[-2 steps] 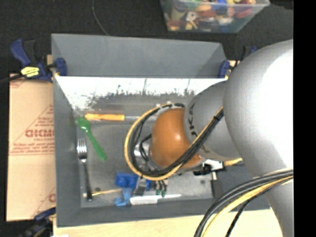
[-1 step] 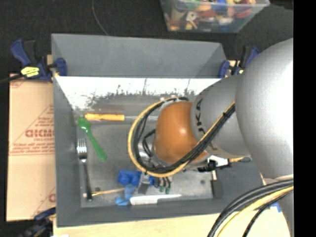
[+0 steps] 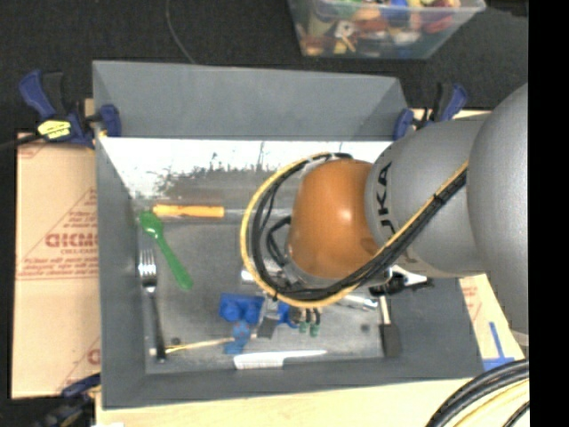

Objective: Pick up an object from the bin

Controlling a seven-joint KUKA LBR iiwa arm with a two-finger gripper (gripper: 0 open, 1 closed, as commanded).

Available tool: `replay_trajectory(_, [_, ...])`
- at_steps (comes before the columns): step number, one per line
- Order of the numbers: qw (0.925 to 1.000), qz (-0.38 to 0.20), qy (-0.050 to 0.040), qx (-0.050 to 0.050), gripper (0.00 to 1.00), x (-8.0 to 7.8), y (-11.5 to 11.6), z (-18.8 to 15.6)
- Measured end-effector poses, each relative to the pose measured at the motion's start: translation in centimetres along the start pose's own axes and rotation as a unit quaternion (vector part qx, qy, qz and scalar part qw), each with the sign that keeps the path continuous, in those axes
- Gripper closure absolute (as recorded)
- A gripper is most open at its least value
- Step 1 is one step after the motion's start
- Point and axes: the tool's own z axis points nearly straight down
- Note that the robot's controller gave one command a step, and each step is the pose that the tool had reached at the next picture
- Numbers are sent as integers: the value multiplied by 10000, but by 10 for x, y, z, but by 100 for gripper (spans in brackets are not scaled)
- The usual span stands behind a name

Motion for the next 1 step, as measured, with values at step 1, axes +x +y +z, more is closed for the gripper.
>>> replay_trajectory(1, [10000, -3, -22, -10, 100, -1, 1, -38])
